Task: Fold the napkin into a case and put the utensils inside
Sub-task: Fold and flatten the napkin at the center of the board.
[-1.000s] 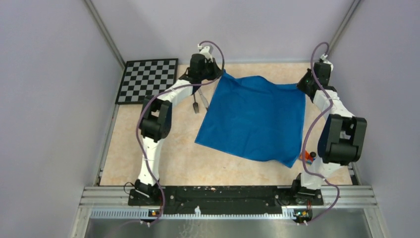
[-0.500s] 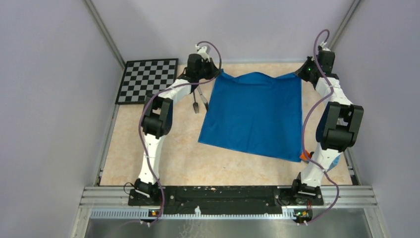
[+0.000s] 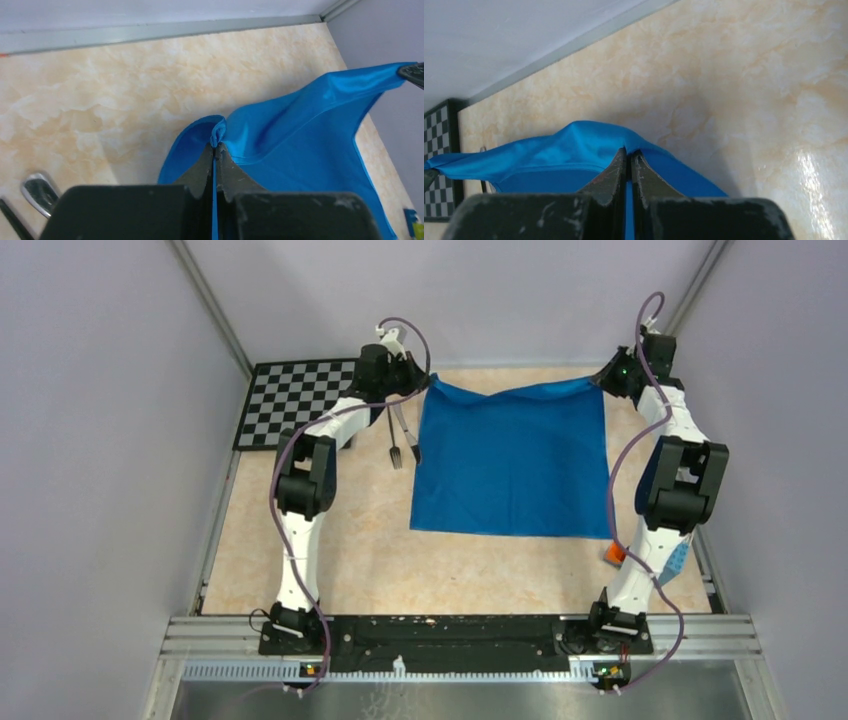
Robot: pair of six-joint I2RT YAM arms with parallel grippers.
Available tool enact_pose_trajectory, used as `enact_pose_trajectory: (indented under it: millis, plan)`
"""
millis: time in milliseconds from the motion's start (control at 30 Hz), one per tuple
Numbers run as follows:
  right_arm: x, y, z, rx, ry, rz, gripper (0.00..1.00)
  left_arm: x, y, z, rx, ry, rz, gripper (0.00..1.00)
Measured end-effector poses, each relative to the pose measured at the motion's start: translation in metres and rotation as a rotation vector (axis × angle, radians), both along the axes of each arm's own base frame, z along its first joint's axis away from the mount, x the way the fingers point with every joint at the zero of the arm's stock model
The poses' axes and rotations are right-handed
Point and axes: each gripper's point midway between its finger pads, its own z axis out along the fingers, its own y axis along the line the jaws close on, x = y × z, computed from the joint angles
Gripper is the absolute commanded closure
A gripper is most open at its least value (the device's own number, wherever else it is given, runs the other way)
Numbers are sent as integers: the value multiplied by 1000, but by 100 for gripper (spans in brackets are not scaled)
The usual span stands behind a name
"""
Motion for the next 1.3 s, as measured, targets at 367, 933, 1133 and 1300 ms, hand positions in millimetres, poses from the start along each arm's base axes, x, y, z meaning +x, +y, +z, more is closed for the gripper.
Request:
enact_pose_trajectory:
  millis: [367,933,1133,1300]
  plan:
    - [-96,4,-9,-40,145,-46,100,-115,-8,-23,-83,242,-93,100]
    - [-203,9,-75,33,356,-81,100,-233,7,-47,-94,489,-136,100]
    - [-245,13,-83,18,392,-114,100,-271,21,-77,-53,594,-122,100]
    - [-254,7,-80,-16,388,-147,100,-291,28,-97,-29,665,-112,100]
